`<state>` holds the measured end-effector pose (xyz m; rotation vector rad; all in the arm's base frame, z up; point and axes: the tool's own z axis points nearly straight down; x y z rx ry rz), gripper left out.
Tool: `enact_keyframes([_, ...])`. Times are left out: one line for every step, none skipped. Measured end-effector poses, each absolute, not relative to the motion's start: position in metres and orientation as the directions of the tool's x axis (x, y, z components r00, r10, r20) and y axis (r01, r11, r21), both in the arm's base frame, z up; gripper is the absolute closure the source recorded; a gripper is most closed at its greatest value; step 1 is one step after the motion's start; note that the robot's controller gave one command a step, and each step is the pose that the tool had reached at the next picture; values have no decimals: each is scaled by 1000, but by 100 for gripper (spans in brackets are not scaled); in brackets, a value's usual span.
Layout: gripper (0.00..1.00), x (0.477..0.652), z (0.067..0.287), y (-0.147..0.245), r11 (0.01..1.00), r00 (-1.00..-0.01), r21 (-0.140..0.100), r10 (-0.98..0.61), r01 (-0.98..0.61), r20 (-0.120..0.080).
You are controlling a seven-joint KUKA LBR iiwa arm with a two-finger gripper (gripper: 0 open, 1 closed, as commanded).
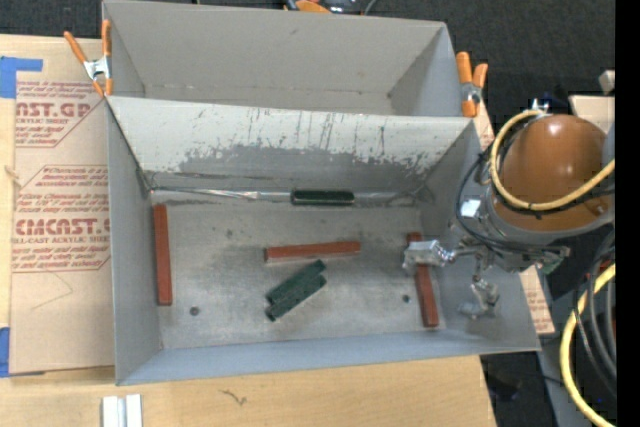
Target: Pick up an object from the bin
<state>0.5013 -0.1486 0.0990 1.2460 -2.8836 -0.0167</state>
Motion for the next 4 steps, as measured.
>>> enact_keyframes([0, 518, 70, -137, 634, -634, 20, -773, -773, -17])
enact_keyframes([0, 518, 69, -131, 633, -633, 7, -774, -774, -6])
enact_keyframes([100, 518, 70, -134, 634, -634, 2, -774, -774, -4])
enact_keyframes([100, 521, 176, -133, 635, -635, -7, -773, -773, -5])
